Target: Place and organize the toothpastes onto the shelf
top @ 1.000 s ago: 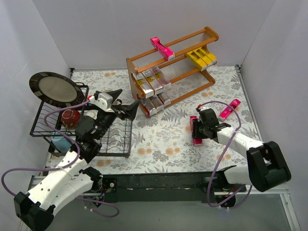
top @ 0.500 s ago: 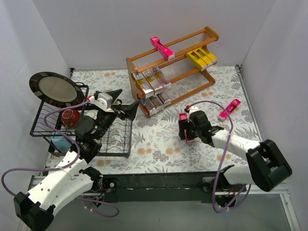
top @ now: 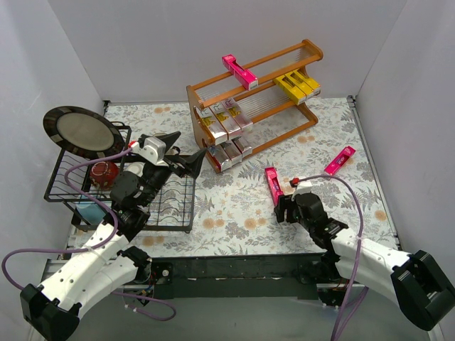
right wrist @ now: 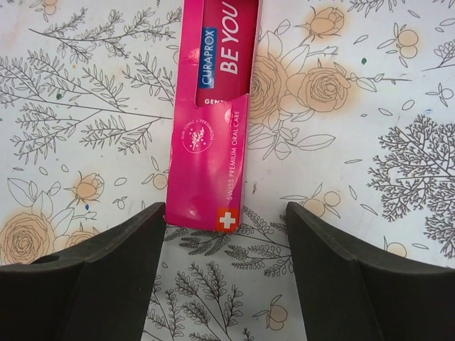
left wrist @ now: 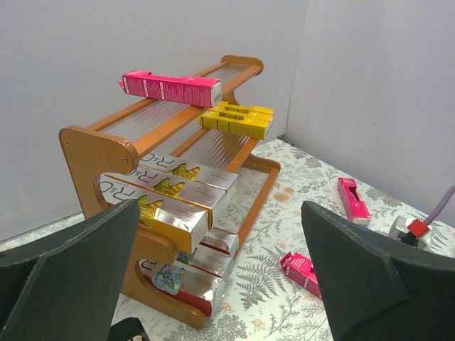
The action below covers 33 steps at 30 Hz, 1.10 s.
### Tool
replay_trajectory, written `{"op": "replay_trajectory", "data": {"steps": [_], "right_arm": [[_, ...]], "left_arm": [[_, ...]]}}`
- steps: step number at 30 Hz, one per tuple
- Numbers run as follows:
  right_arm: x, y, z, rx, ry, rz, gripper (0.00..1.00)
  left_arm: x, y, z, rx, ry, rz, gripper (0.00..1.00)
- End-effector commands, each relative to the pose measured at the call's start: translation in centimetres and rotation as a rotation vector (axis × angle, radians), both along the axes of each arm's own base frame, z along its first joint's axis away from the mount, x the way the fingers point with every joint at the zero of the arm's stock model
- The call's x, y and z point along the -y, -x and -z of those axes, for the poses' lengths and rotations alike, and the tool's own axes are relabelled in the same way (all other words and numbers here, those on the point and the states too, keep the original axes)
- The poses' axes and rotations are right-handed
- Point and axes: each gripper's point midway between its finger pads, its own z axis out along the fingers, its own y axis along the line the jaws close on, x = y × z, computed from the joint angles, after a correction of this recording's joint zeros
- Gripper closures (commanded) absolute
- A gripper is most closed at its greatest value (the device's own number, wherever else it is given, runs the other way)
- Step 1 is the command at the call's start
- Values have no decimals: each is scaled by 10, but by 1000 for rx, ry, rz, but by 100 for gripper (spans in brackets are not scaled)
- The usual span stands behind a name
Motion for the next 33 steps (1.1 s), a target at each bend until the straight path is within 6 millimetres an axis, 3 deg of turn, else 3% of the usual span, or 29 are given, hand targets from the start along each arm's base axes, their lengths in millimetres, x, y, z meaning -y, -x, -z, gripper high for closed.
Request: {"op": "replay_trajectory", "data": {"steps": [1,9,22,28,33], "right_arm": [[-6,-10,-12,105,-54,6,26],[-14,-9,-5,93,19,-25,26],[-10,-10,-6,119,81,28,44],[-15,-12,-18,147,66,2,61],[-19,-14,-36,169,57,-18,64]], "left_arm": [[1,5,-10,18,11,18,2],[2,2,-7,11,7,14,2],[1,4,-9,16,11,14,2],[1,5,-9,15,11,17,2],[1,4,-8,14,11,16,2]]}}
